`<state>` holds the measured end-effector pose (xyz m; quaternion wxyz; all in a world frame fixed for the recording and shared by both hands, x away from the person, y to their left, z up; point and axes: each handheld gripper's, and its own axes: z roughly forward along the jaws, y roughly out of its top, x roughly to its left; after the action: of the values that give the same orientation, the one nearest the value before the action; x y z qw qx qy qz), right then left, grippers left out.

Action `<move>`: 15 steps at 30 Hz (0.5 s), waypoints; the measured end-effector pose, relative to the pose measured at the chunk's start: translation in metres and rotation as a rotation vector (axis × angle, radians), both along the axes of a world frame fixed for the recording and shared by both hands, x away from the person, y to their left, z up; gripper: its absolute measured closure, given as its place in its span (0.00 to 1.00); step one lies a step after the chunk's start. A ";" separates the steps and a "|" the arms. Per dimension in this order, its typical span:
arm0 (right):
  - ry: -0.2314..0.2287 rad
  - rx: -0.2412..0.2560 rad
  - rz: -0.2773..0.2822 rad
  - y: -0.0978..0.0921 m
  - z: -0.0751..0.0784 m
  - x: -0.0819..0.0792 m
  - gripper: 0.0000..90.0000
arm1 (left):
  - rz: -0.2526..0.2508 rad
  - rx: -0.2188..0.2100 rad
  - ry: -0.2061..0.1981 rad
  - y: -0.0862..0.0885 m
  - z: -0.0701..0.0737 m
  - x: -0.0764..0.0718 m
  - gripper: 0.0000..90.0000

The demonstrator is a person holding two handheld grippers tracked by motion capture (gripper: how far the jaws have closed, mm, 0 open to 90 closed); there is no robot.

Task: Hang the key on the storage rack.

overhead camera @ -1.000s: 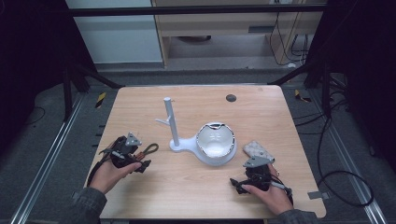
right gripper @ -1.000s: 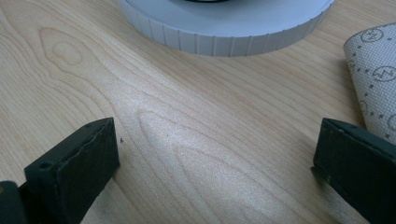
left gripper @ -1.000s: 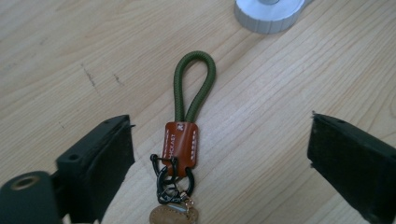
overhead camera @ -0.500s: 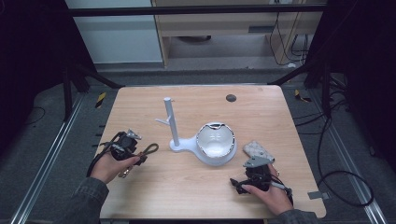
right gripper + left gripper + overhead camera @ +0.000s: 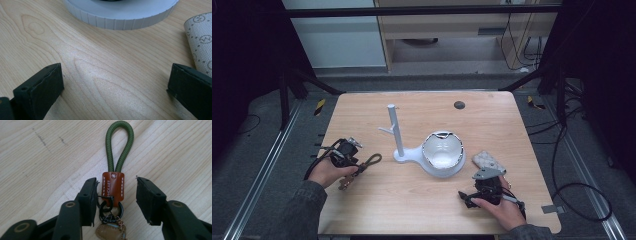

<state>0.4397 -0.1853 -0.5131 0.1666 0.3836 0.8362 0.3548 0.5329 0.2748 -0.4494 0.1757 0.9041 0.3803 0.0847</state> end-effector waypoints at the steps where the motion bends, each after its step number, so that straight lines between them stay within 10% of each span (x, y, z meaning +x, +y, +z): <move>1: 0.001 -0.001 -0.001 0.000 0.000 0.000 0.00 | -0.005 0.003 0.003 -0.001 -0.001 0.001 0.59; 15: 0.002 -0.001 -0.002 0.000 0.000 0.000 0.00 | -0.039 0.036 0.038 -0.004 -0.007 0.010 0.63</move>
<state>0.4395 -0.1852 -0.5130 0.1664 0.3845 0.8361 0.3540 0.5431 0.2712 -0.4561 0.1537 0.9159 0.3641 0.0710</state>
